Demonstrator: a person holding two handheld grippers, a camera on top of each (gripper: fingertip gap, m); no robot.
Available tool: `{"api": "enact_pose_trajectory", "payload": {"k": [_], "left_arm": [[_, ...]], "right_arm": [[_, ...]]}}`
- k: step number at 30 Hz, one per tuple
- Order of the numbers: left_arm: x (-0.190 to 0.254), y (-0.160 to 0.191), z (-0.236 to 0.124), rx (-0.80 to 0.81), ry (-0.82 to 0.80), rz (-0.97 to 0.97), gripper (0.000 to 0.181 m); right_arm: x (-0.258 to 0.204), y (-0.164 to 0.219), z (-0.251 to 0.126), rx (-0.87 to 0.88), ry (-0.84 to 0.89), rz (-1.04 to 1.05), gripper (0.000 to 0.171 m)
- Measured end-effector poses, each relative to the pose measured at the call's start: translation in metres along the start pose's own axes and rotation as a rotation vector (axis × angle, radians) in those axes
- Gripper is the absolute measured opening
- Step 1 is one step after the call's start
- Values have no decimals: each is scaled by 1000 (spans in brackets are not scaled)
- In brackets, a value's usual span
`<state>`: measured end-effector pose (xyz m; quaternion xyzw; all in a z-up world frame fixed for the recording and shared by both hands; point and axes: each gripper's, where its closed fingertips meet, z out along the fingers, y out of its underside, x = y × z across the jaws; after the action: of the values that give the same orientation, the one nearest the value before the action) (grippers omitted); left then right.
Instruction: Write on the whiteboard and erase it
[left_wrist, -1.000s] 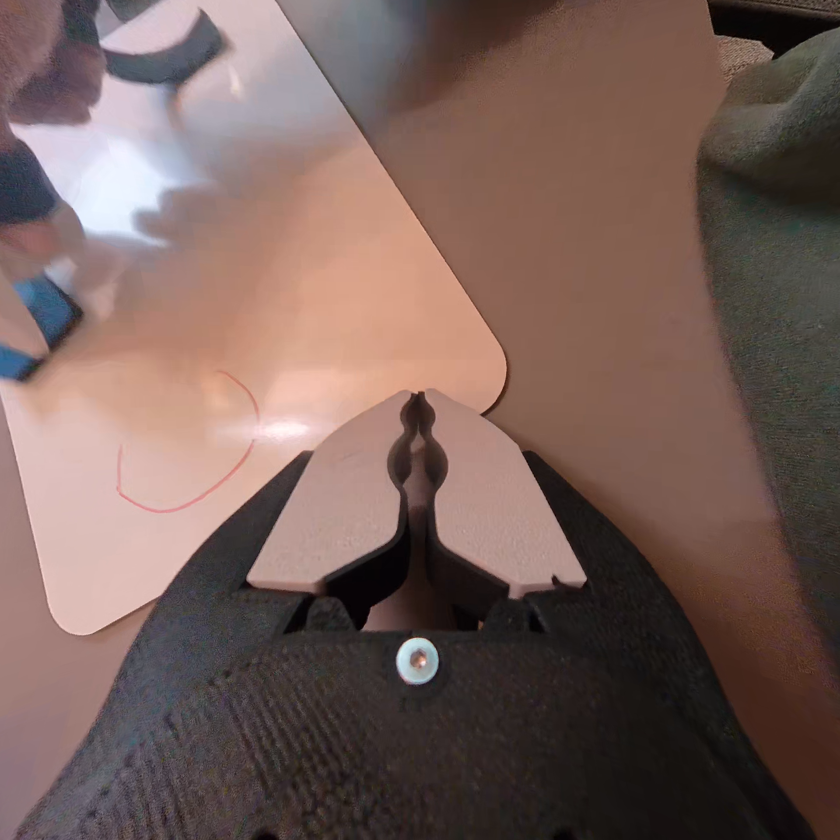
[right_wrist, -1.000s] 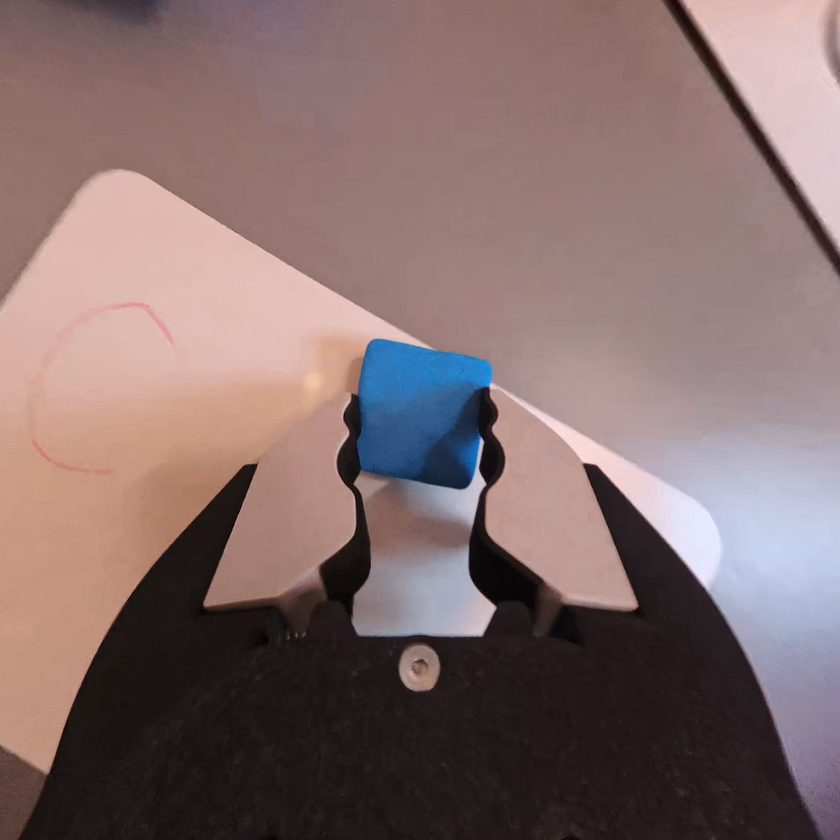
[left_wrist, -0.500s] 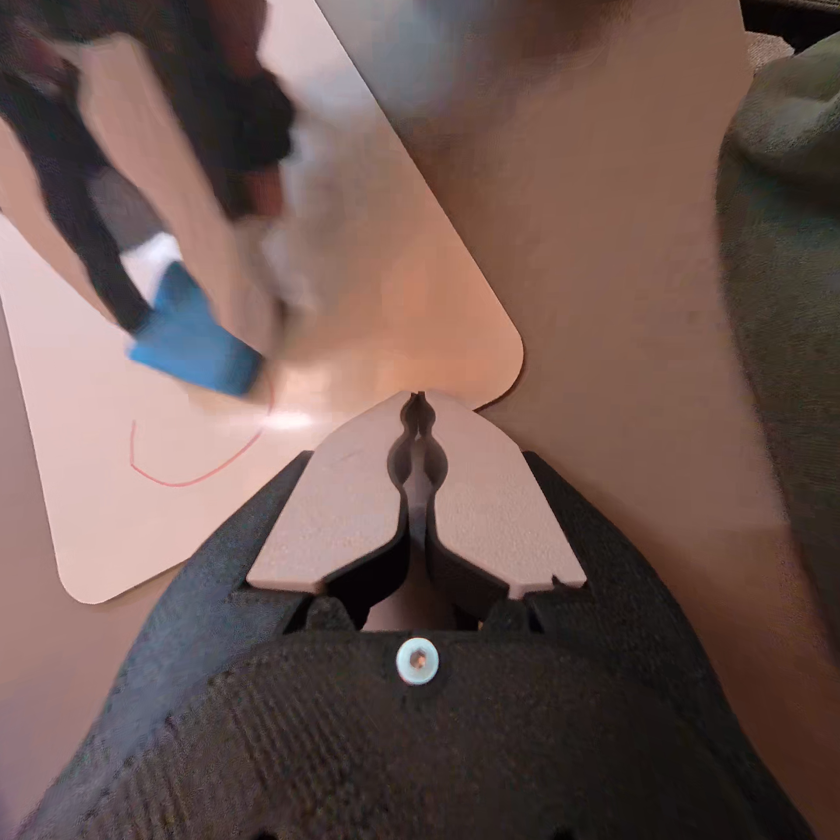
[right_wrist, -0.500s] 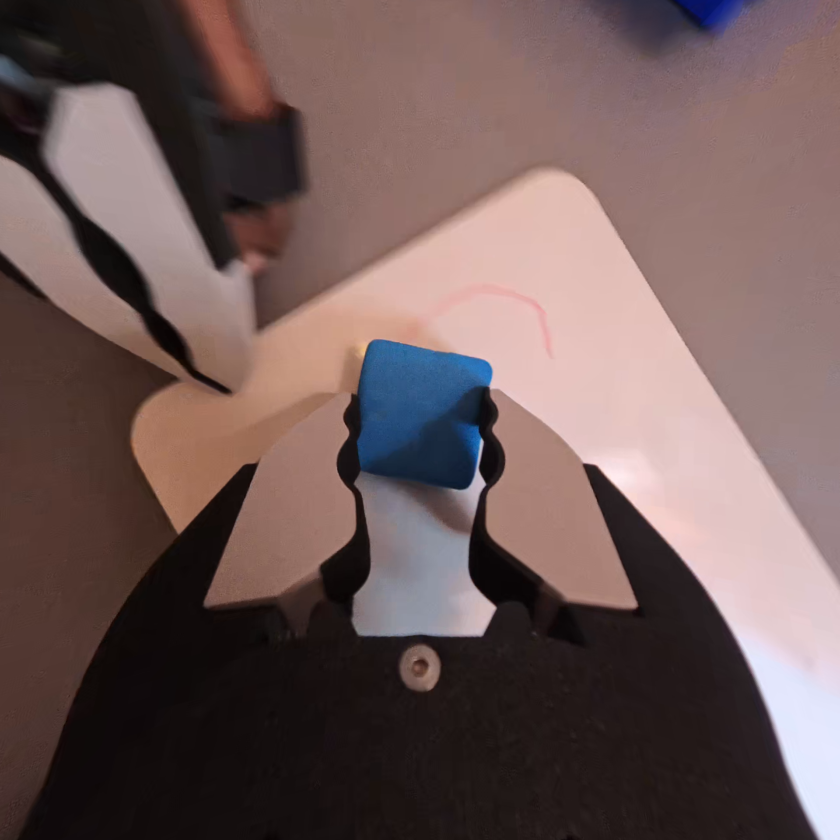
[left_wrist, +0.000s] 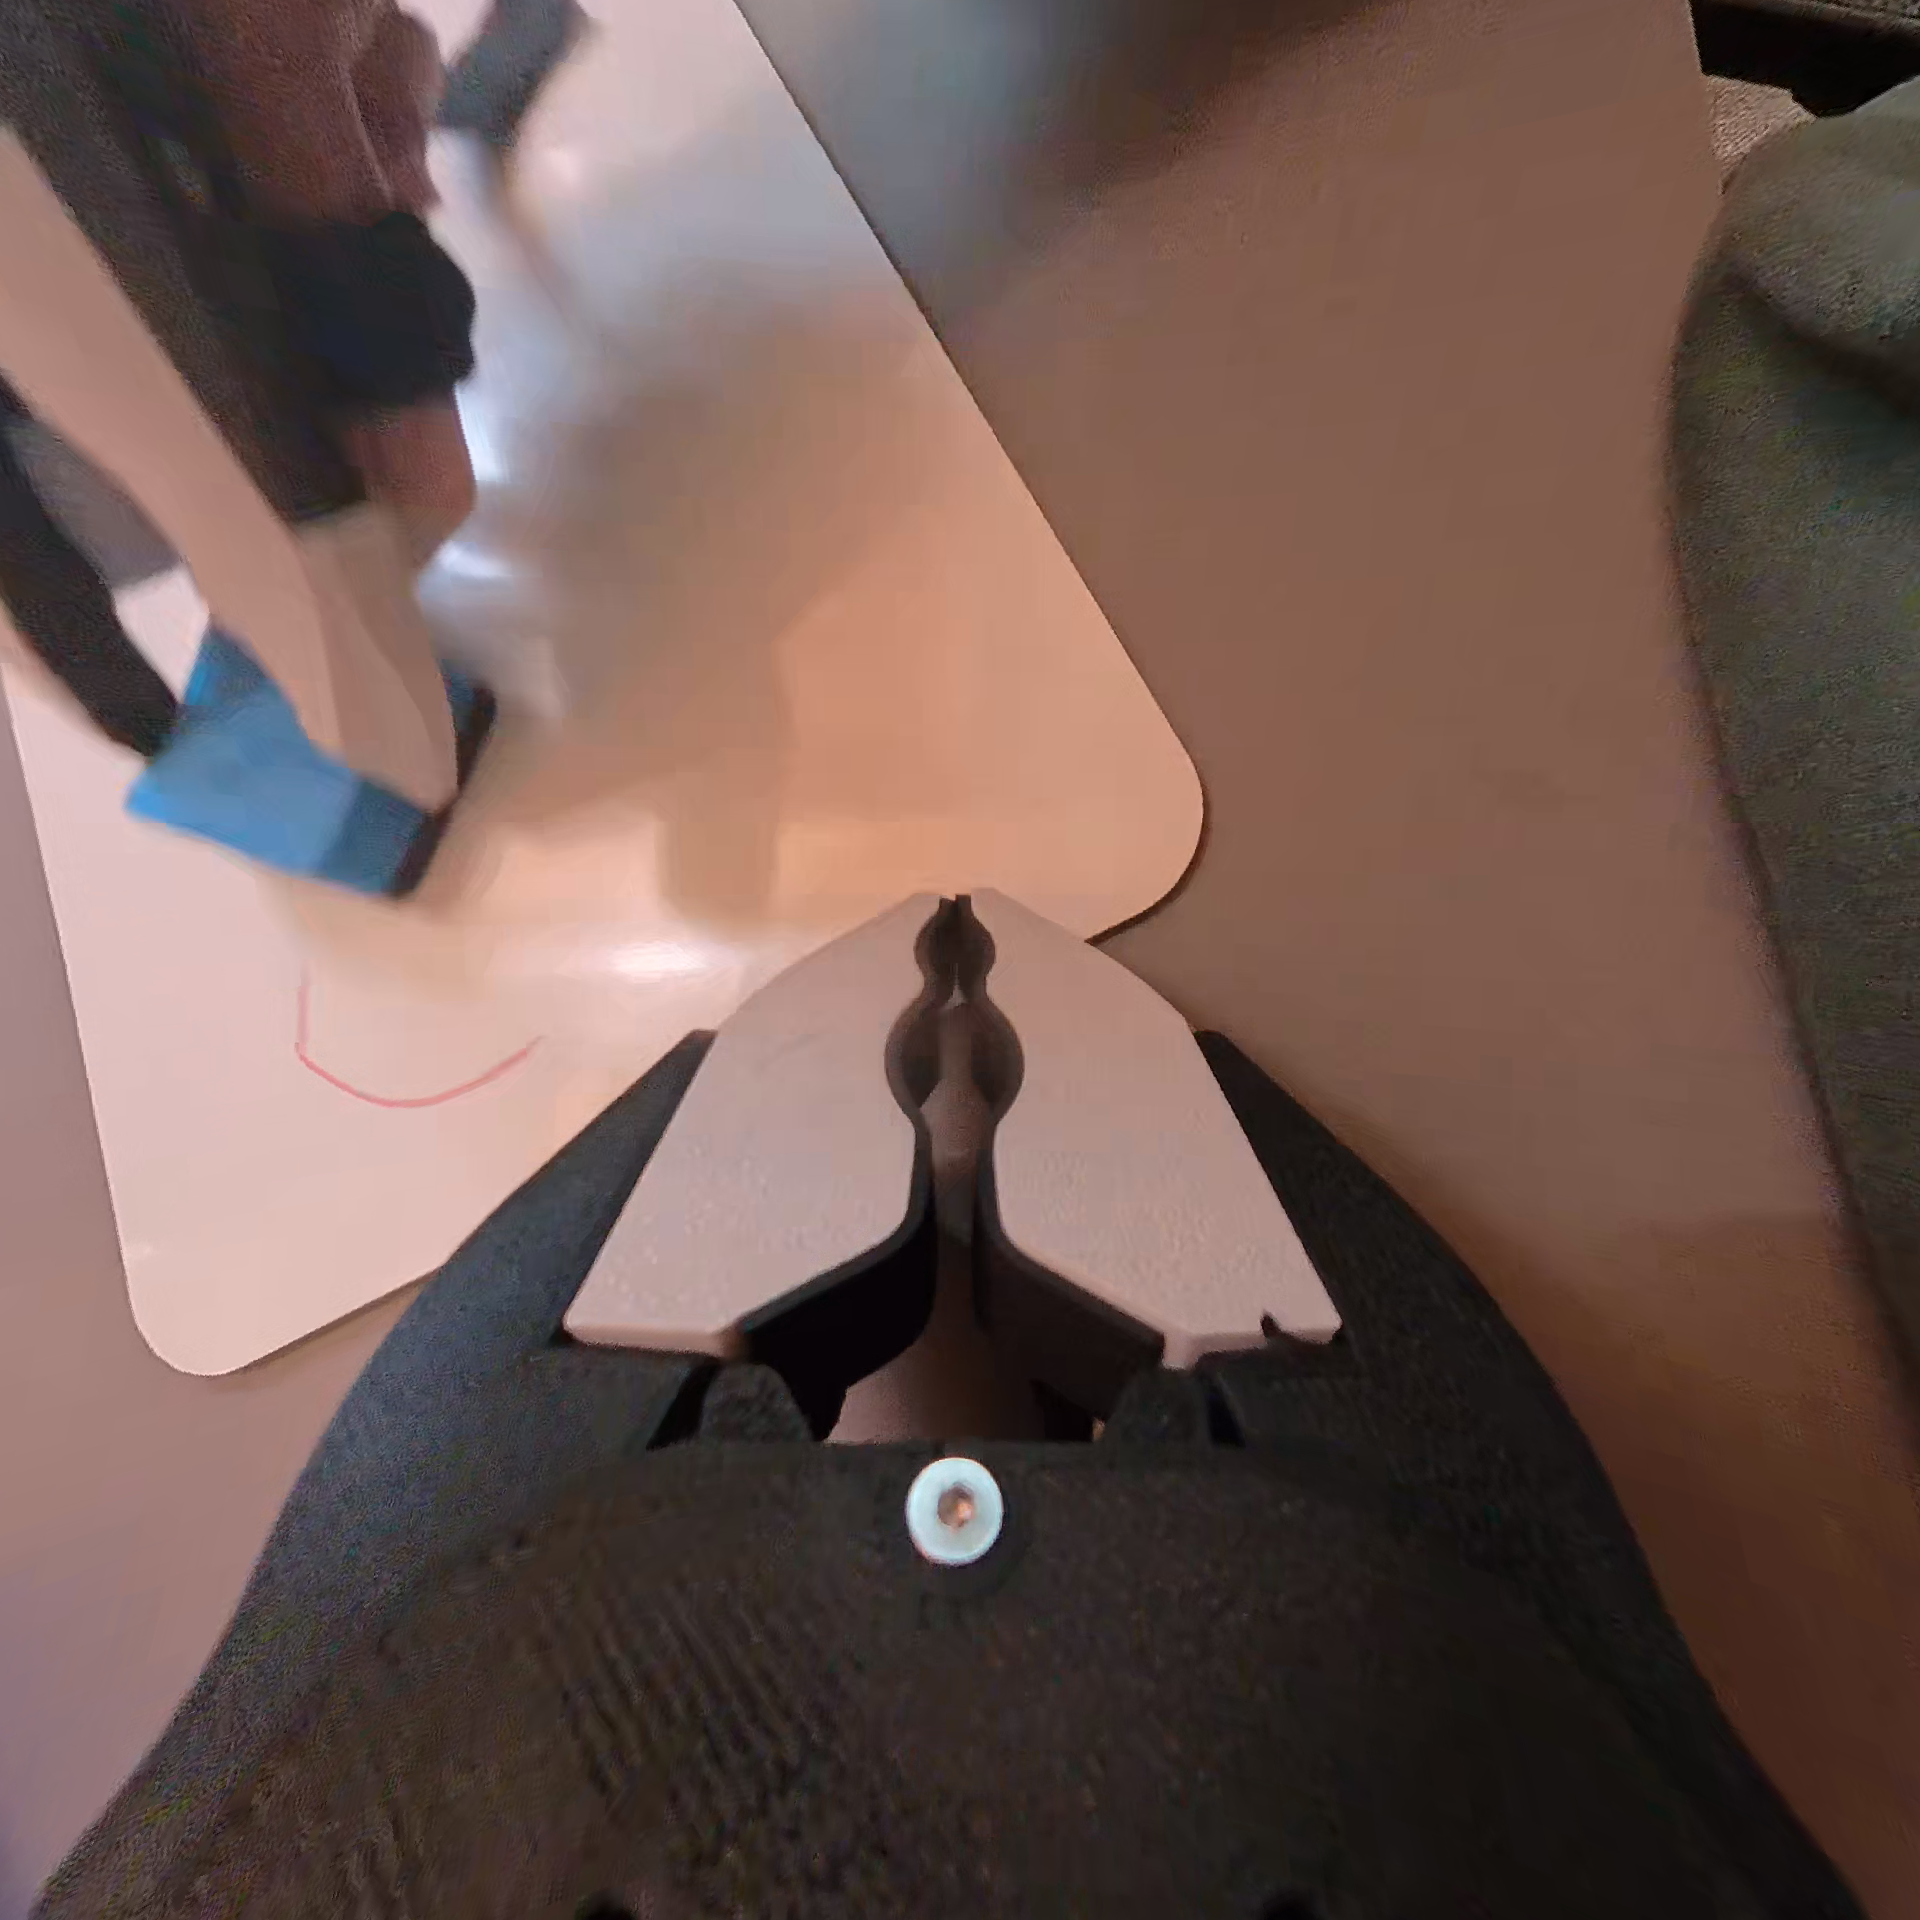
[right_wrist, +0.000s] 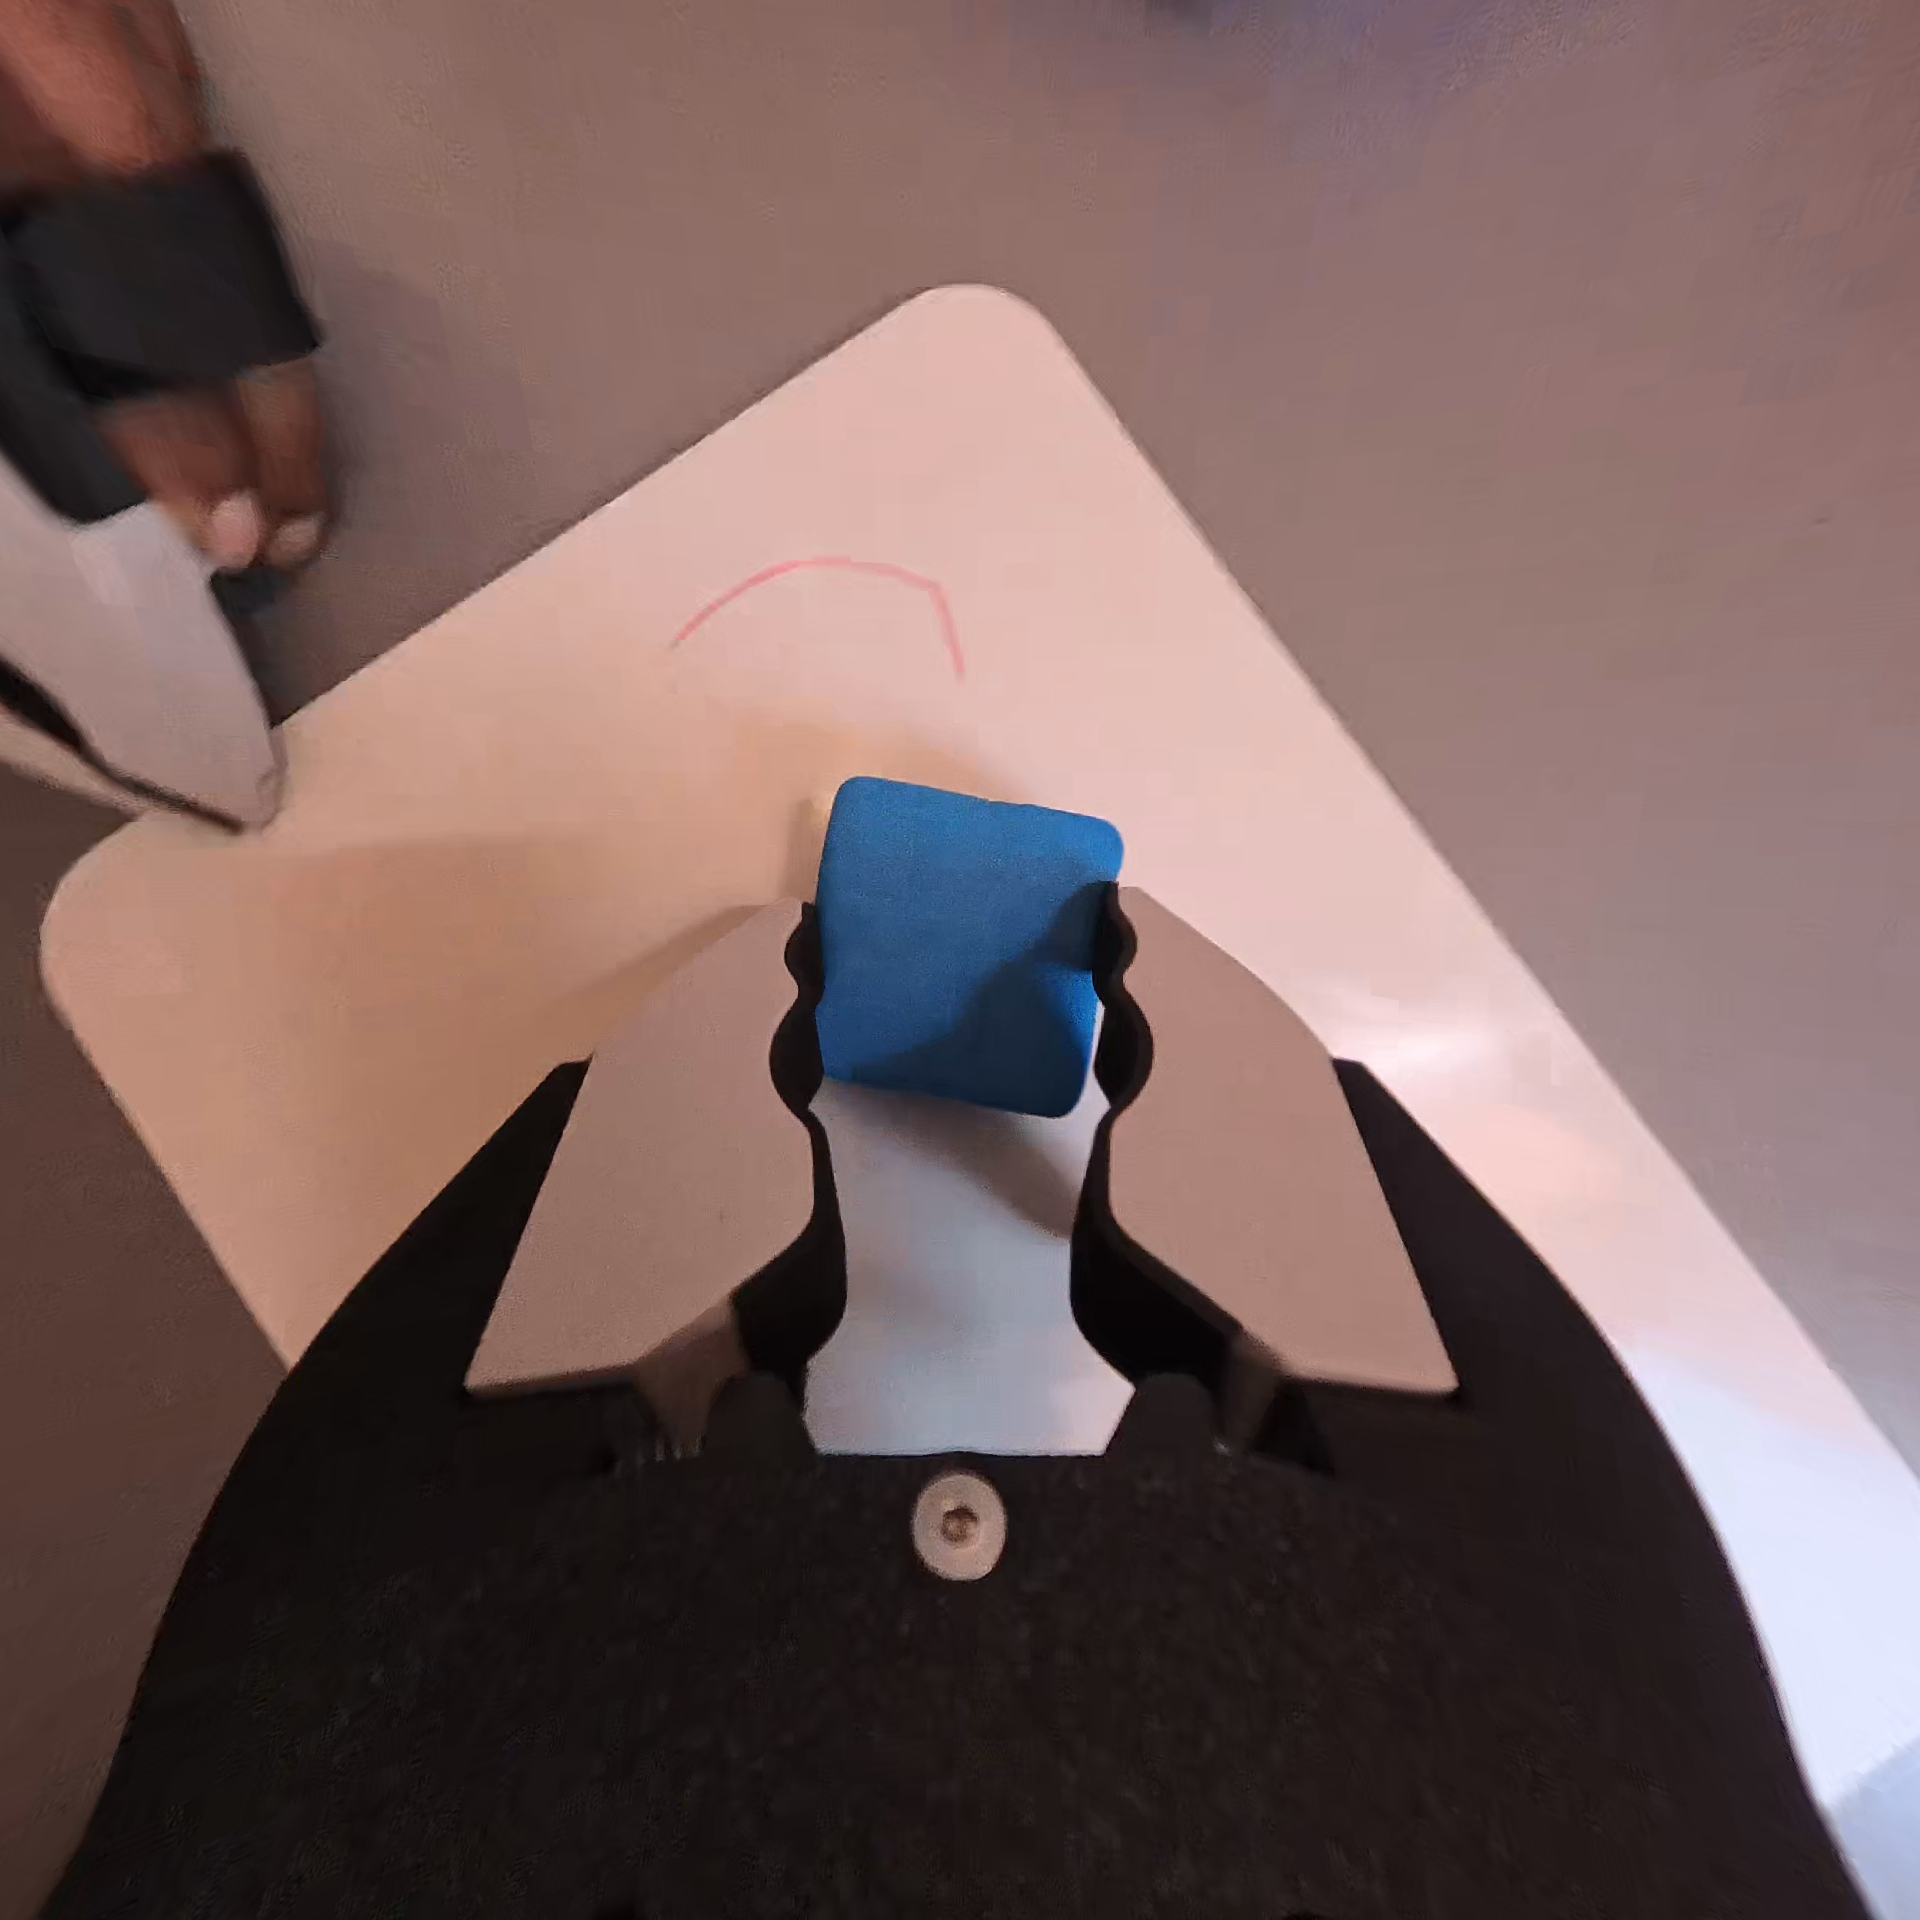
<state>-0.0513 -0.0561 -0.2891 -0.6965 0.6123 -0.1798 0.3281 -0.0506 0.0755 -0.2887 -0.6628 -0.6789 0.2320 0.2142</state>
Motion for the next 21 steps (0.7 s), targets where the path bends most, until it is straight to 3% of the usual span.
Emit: {"api": "enact_pose_trajectory", "payload": {"k": [2, 5, 7, 9, 10, 12, 15, 17, 19, 21], "left_arm": [[1, 1, -1, -1, 0, 1, 0], [1, -1, 1, 4, 16, -6, 0], [2, -2, 1, 5, 18, -2, 1], [3, -2, 2, 5, 13, 5, 0], [3, -2, 1, 5, 14, 3, 0], [3, -1, 1, 6, 17, -1, 0], [2, -2, 1, 6, 24, -7, 1], [3, -2, 2, 4, 23, 0, 1], [3, -2, 2, 3, 15, 6, 0], [3, -1, 0, 2, 12, 0, 0]], "right_arm": [[-29, 1, 0, 15, -53, -45, 51], [-75, -26, 21, -23, -103, -200, 52], [-35, -41, 31, 26, -35, -85, 52], [11, -30, 23, 21, 33, 15, 51], [16, -23, 17, 2, 44, 27, 51], [-18, -21, 16, -5, -24, -29, 51], [-61, -43, 33, -20, -74, -152, 52], [-20, -53, 40, 22, -6, -45, 52], [19, -40, 29, 12, 54, 37, 51], [5, -29, 21, 12, 32, 19, 51]]}}
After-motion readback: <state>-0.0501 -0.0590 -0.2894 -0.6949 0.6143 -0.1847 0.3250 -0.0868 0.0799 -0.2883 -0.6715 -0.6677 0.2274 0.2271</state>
